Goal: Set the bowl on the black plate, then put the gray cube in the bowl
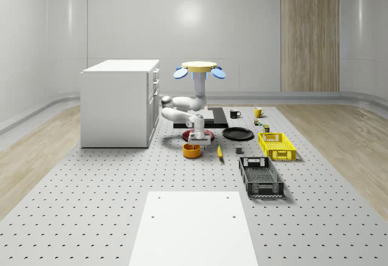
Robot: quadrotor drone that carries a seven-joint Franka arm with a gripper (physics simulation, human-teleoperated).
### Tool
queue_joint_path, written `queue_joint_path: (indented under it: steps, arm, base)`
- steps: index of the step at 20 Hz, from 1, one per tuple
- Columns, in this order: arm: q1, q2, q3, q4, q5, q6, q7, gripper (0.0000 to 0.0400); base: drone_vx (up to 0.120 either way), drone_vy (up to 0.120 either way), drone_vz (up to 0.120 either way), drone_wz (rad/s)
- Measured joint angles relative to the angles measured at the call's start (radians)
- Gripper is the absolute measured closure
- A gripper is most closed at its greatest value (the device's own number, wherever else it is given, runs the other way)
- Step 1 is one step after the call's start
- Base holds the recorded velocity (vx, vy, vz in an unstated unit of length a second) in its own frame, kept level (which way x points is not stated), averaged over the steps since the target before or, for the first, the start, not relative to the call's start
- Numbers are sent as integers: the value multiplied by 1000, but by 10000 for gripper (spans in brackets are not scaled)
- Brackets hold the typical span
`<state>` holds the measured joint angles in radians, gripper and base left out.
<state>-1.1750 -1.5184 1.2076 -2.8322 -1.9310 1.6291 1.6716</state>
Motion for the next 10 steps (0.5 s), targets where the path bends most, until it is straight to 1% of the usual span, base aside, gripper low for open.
queue_joint_path:
  steps: [6,10]
  arm:
    - [-16,6,-3,3,-5,-4,14,0]
    - [-40,16,5,23,1,-8,18,0]
  base:
    - [0,0,0,0]
    - [0,0,0,0]
